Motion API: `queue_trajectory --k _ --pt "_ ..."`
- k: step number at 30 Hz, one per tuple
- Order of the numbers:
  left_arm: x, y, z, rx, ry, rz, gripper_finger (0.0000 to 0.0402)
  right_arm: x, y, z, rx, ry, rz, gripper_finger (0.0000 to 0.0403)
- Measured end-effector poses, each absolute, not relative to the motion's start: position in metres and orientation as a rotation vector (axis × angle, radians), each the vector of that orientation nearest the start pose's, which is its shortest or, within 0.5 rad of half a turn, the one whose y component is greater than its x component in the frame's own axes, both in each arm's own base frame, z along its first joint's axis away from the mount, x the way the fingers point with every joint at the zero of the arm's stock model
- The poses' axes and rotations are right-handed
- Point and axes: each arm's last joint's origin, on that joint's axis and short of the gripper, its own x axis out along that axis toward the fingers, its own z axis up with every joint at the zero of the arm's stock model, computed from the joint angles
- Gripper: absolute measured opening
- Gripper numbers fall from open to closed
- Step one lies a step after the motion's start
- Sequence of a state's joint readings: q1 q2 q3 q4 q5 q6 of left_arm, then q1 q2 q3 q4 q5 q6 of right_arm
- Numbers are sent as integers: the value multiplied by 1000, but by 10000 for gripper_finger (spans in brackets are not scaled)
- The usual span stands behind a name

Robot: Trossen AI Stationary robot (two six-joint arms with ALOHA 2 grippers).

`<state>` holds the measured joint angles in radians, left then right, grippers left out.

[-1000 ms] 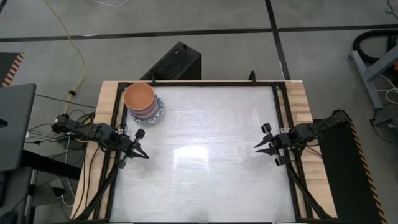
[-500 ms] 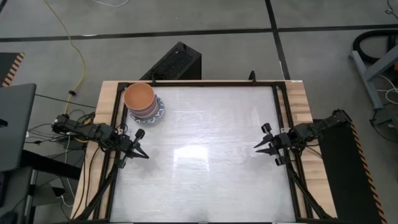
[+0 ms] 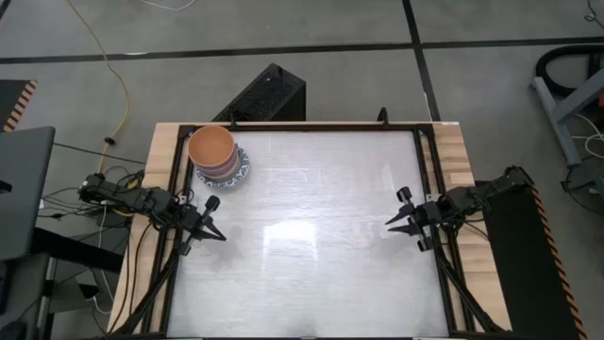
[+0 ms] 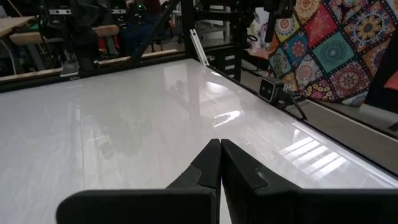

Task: Nest bowls inside each other
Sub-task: Return to Home Position

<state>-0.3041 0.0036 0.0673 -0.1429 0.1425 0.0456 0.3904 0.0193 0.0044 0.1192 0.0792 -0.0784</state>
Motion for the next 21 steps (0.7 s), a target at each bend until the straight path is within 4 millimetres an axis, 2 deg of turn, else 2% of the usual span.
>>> queue_trajectory --k 21 --pt "87 -32 172 39 72 -448 0 92 35 175 -54 -114 307 97"
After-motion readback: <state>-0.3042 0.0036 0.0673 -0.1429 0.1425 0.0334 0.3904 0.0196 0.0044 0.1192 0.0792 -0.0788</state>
